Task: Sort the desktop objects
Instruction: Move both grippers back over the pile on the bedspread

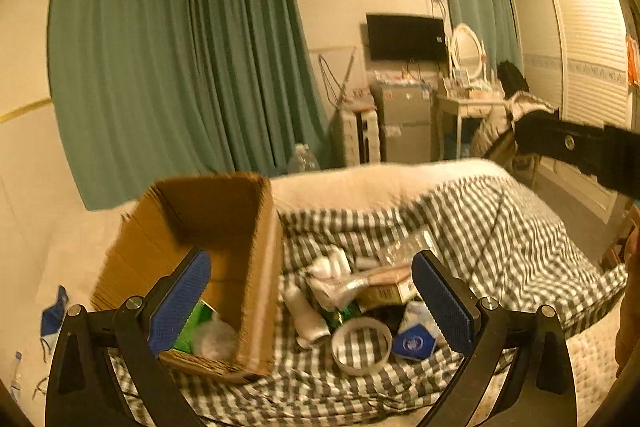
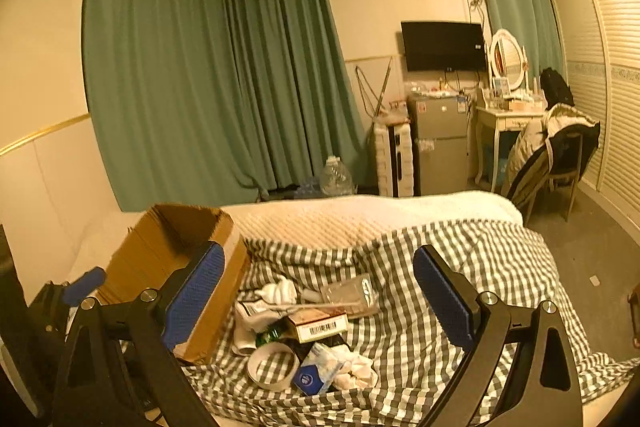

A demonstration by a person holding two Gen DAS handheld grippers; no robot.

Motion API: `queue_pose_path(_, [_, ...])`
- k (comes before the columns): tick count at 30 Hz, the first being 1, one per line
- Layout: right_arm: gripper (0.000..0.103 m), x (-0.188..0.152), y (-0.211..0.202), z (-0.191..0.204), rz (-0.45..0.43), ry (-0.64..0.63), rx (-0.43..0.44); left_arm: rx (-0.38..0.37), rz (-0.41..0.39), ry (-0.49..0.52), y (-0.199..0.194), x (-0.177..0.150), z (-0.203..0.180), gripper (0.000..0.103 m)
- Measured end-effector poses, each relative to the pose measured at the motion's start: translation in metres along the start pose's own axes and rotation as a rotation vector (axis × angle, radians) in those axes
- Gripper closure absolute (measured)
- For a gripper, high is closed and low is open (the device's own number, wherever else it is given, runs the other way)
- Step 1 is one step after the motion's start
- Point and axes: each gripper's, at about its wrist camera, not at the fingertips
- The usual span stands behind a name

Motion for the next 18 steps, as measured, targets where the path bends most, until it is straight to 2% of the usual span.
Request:
queue_pose_path(11, [0.007, -0.045, 0.066, -0.009, 0.177, -0.017, -0.006, -0.068, 0.181, 0.037, 0.056, -0.053, -0.022, 0.001])
queue_pose_path(18, [0.007, -0.067, 0.095, -0.015, 0.252, -0.011, -0.008, -0.092, 0.277, 0.029, 0.086, -0.081, -0.021, 0.001])
Point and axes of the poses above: each gripper's, at about its wrist camera, not at the fingertips, and y roughly the way its jaws point, z to its left, x to its top, and after that the axes turned 10 degrees about -z, right-handed
